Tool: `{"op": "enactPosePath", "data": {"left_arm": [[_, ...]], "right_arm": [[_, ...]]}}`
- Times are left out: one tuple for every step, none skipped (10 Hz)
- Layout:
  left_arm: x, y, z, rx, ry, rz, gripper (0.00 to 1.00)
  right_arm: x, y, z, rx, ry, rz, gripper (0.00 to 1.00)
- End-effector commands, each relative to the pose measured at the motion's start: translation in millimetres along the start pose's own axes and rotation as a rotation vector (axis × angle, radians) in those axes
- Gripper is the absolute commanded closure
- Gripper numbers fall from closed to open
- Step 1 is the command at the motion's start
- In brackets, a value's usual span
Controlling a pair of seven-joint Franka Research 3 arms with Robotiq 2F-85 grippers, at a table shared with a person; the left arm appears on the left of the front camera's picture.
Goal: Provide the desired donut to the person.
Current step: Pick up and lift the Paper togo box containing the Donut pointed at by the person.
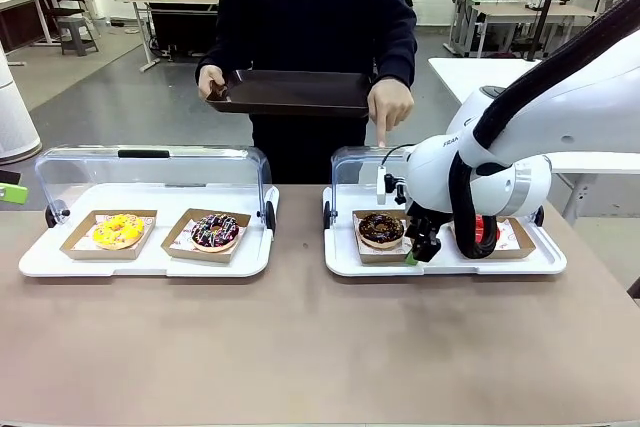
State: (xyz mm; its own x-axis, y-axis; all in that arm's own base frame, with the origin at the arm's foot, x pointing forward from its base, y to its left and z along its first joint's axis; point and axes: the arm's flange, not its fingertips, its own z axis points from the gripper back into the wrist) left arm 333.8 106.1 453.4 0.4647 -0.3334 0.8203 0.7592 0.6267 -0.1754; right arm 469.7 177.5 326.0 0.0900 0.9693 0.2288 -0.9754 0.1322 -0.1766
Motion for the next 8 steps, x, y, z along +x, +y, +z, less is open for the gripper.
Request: {"op": "enactPosePath", "data": {"left_arm": [[-2,3,0,-0.007,-0.02,-0.02,0.0],[-2,3,0,-0.007,-0.02,-0.02,0.0],[-2,3,0,-0.007,-0.02,-0.02,0.0],[-2,3,0,-0.007,-0.02,-0.02,0.0],[-2,3,0,-0.007,-0.02,-0.02,0.0],[-2,3,0,-0.007,-0.02,-0.02,0.0],[-2,3,0,-0.007,-0.02,-0.02,0.0],[-2,3,0,-0.007,-0.02,-0.02,0.0]], "right_arm": [[-4,-8,-8,0.003,0.005,0.006,1.0],[-3,-8,-8,0.009,0.004,0.007,1.0],[-3,-7,-6,0.019,0.011,0.005,0.93],[-2,-6,-4,0.017,0.02,0.005,1.0],[-2,-6,-4,0.018,0.02,0.003,1.0],[-1,-3,-1,0.032,0.016,0.009,1.0],[-2,1,7,0.049,0.009,0.014,1.0],[-1,9,19,0.05,-0.001,0.025,1.0]]}}
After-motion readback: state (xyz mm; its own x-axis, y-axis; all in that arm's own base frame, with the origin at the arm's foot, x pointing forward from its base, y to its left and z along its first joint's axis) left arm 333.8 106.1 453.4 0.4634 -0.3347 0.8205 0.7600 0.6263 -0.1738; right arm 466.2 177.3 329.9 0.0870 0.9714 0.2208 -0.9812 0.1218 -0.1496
